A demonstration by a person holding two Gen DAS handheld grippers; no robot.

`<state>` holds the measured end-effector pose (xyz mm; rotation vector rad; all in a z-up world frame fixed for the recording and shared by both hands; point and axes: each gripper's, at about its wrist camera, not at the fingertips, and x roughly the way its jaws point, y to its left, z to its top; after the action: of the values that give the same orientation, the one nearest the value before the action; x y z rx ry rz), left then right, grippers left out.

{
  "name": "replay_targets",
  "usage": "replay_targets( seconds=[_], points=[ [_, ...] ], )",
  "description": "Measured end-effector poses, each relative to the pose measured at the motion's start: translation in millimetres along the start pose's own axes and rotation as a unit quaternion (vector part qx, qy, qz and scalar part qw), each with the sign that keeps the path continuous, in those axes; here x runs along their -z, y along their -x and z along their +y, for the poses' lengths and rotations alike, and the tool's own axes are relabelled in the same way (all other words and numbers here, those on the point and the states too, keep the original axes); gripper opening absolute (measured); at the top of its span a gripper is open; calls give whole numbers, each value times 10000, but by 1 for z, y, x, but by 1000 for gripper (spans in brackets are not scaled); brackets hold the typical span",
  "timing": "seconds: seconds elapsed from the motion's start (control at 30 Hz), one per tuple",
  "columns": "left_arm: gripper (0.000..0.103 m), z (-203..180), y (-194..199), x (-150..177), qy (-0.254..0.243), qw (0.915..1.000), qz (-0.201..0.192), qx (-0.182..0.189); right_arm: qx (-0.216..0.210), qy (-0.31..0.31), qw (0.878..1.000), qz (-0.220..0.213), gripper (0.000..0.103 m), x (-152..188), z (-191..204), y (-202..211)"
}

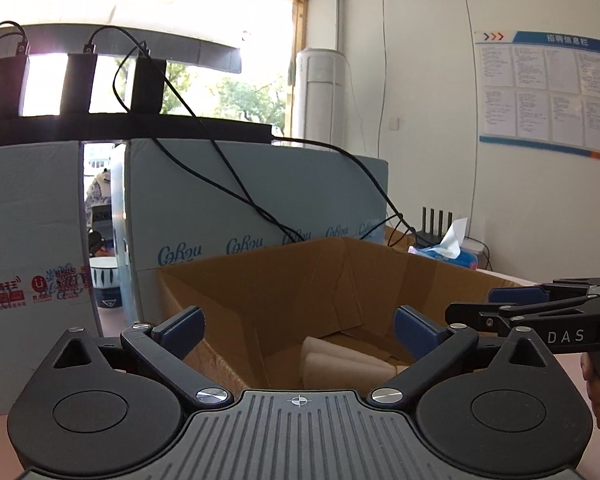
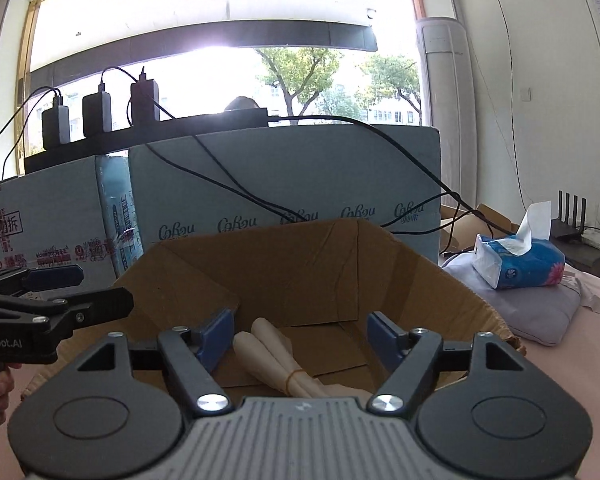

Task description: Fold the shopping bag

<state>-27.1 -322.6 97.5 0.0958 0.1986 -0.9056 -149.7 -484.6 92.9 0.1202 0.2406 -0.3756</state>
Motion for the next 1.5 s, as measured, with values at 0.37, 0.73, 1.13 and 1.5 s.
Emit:
replay_targets(
  seconds=[0.37,0.73,1.13,1.5],
  points=[
    [103,49,114,26,-232,9950,-102,-969,-1041,387,9927,-467,96,9,104,49],
    [103,122,206,89,250,9706,482,-2347,-2010,724,9761,397,99,70,221,27],
    [103,180,235,130,1210,9149,1100,-3690,-1857,1243,9617,1587,99,110,287,-36],
    [103,194,223,141,1455,9044,1651,-3655,-1701,1365,9566,1935,103,115,291,-46]
  ],
)
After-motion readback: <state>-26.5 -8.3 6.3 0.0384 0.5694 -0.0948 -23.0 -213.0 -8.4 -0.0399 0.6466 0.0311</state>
